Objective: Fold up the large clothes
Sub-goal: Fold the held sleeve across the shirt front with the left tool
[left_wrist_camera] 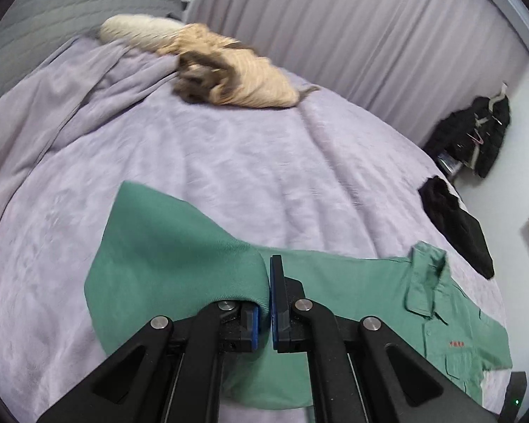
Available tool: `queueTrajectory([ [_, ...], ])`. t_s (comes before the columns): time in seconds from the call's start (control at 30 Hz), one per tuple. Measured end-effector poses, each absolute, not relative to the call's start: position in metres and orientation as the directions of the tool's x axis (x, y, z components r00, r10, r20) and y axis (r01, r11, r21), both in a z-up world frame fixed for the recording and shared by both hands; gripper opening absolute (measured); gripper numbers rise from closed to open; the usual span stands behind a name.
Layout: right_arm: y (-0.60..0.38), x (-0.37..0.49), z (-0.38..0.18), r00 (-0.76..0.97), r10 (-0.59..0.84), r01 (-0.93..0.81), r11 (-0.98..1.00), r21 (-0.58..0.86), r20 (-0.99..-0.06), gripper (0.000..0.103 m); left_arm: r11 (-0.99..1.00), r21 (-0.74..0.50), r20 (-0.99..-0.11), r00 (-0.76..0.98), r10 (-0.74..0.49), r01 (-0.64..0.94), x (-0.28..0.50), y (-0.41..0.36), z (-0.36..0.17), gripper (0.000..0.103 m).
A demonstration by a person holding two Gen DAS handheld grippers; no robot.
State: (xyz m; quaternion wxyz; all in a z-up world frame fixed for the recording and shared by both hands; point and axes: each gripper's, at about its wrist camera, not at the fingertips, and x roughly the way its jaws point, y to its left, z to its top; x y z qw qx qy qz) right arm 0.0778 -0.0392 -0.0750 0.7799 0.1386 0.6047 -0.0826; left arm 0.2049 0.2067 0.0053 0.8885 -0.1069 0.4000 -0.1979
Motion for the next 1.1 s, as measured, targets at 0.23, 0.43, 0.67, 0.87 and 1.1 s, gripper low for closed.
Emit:
queueTrajectory([
  [0.23,-0.109,0.043,-0.054,0.32,0.012,0.404,0.903,0.148,-0.947,0.103,0.754,-0.249,-0.663,0.46,-0.59,0.608,0.15,0.01,0.032,0.006],
  [0.43,-0.176,0.012,-0.057,0.317,-0.034,0.535,0.831,0.149,-0.948,0.103,0.683,-0.04,-0.824,0.363,-0.435,0.729,0.094,-0.106,-0.048,0.006],
  [0.67,-0.217,-0.02,-0.068,0.283,-0.044,0.592,0.794,0.138,-0.958,0.103,0.7,0.079,-0.848,0.417,-0.328,0.71,0.067,-0.094,-0.079,0.103],
  [0.87,-0.222,-0.007,-0.054,0.317,-0.079,0.568,0.814,0.123,-0.945,0.103,0.737,0.124,-0.829,0.478,-0.292,0.665,0.065,-0.047,-0.056,0.103],
  [1.1,-0.162,0.086,-0.019,0.447,0.011,0.321,0.931,0.172,-0.894,0.103,0.892,0.26,-0.833,0.553,0.014,0.369,0.099,0.07,-0.077,0.103],
])
